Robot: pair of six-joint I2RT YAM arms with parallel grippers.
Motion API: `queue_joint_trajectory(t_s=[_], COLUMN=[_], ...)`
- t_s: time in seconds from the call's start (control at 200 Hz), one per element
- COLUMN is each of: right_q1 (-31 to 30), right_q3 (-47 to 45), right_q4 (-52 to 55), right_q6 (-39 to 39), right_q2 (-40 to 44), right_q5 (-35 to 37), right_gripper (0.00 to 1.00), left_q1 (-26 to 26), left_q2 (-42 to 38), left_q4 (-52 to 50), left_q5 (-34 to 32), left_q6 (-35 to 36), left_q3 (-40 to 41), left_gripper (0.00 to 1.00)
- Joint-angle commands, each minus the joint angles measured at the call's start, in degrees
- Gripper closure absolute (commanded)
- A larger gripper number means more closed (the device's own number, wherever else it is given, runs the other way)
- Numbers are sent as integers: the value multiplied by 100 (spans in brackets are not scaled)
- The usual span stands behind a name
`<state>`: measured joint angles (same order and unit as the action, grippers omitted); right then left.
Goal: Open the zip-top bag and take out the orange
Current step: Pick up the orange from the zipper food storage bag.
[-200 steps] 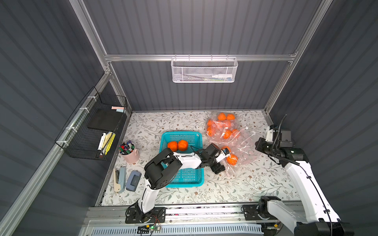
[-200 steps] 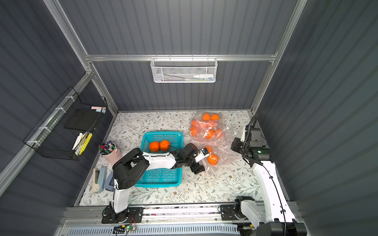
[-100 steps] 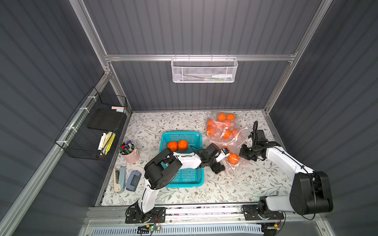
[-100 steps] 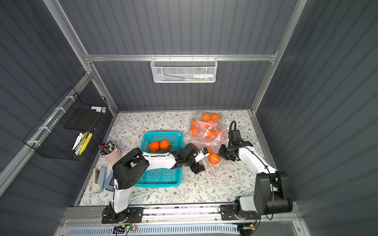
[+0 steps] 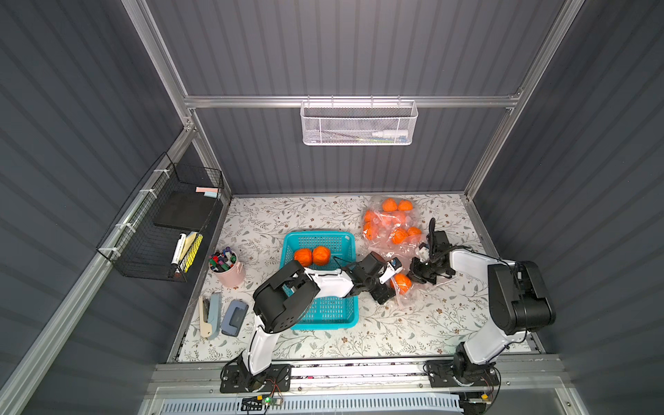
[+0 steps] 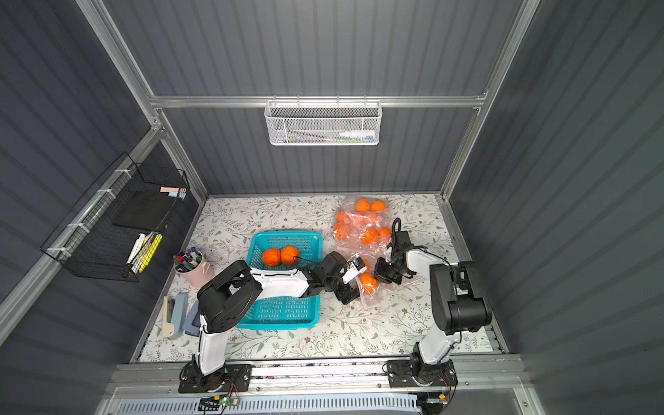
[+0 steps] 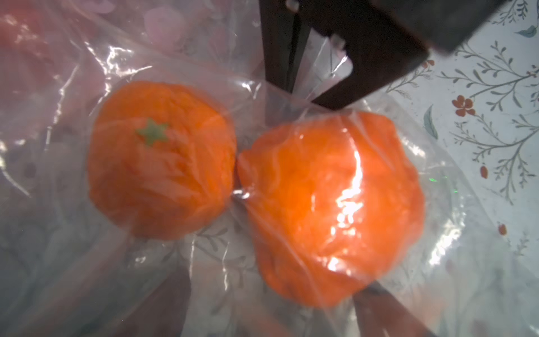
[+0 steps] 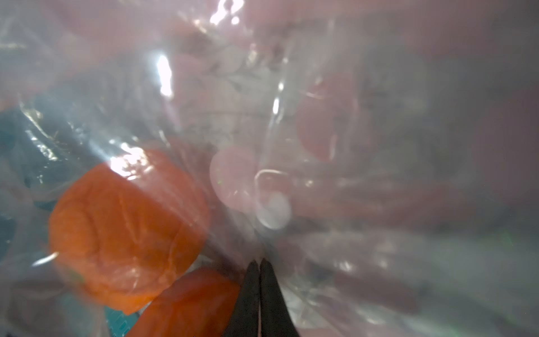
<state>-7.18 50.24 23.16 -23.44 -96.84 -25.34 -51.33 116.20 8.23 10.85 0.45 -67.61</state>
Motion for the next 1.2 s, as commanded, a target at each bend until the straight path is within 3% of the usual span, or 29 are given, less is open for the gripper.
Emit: queue_joint_trajectory(t_s=[0.0,0.555,0.68,0.985,1.196], right_q1=[-104,-162,-161,-109,104], right_q3=[-18,46,47,118,92], right_q4=[-189,-123,-128,104,198], right_q6=[176,228,226,261,214], right_q2=[-10,-240,-256,-163,-103], right_q5=[-610,-694,-697,-130,232], right_gripper=[91,91,91,94,95], left_q1=[-8,-10,-15,-16,-18], left_q2=[-94,48,131,-42,-553], left_q4=[289,422,386,6,-694], left_q5=[-137,683,856,814,522], left_q6=[-150,135,133,79,69], left_q3=[129,-348,-437,-189,69], left_gripper=[12,11,15,40,43])
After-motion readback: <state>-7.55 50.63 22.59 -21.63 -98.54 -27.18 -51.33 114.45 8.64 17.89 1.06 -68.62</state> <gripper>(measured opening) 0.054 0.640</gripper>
